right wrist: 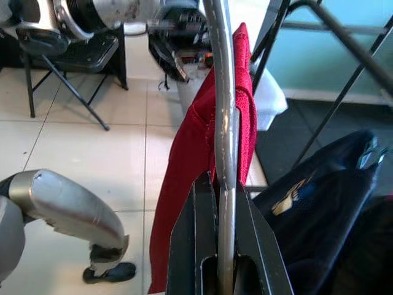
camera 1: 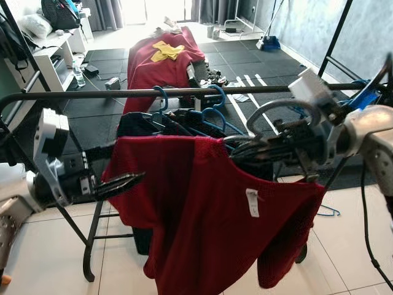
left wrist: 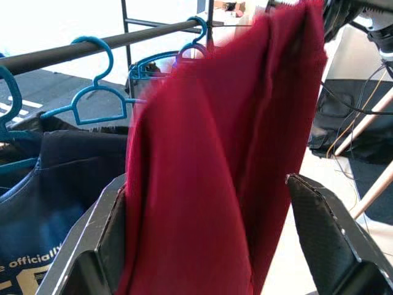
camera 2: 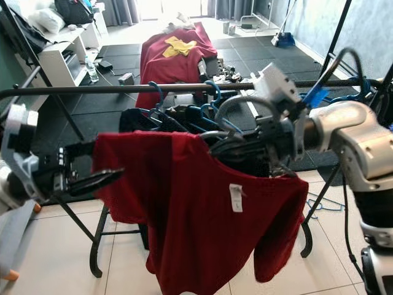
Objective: Hang hanger
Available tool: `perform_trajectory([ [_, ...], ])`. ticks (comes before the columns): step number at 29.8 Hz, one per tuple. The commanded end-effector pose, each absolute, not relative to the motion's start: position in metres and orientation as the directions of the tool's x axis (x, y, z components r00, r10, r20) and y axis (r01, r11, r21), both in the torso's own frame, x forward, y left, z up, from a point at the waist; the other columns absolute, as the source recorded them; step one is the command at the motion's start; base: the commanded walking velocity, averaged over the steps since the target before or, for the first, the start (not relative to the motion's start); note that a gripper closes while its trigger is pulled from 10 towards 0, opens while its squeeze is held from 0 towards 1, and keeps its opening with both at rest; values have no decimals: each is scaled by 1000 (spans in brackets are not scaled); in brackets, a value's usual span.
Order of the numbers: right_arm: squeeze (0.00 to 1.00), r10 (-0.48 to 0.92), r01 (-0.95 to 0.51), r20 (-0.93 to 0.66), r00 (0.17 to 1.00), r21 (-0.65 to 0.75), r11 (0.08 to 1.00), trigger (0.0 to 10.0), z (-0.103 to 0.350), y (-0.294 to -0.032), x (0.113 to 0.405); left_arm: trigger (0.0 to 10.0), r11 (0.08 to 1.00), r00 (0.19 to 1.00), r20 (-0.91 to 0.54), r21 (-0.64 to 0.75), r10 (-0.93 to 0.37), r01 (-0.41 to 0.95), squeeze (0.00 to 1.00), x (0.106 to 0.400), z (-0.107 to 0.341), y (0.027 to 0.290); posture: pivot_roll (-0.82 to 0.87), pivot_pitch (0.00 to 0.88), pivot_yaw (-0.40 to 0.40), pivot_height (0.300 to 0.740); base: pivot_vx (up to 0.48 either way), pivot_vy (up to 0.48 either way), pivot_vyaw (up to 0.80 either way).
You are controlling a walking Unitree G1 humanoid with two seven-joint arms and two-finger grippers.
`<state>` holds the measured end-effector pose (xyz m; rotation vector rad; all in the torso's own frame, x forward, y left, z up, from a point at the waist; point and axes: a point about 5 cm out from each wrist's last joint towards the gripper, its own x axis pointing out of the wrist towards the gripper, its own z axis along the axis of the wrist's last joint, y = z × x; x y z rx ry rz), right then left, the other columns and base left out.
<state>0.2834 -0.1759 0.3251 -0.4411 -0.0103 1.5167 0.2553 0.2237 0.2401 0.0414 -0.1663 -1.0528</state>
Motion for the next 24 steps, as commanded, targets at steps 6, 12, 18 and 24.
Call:
perform_trajectory([
  [6,0,968,-943,-240,67,-334,-17,0,336,-176,281,4980,494,480,134,106,-867,863,0,255,237,225,-142,52,24,740,0,0,0],
  [12,0,972,-940,-227,63,-341,-19,0,339,-174,281,0,529,504,201,96,-840,843,0,262,239,219,-144,50,23,740,0,0,0],
  [18,0,978,-937,-202,62,-348,-12,0,340,-171,282,0,576,536,271,97,-800,811,0,270,237,208,-148,46,21,740,0,0,0],
  [24,0,979,-935,-190,78,-355,6,0,343,-172,283,0,600,561,254,116,-788,791,0,271,236,216,-147,46,20,740,0,0,0],
])
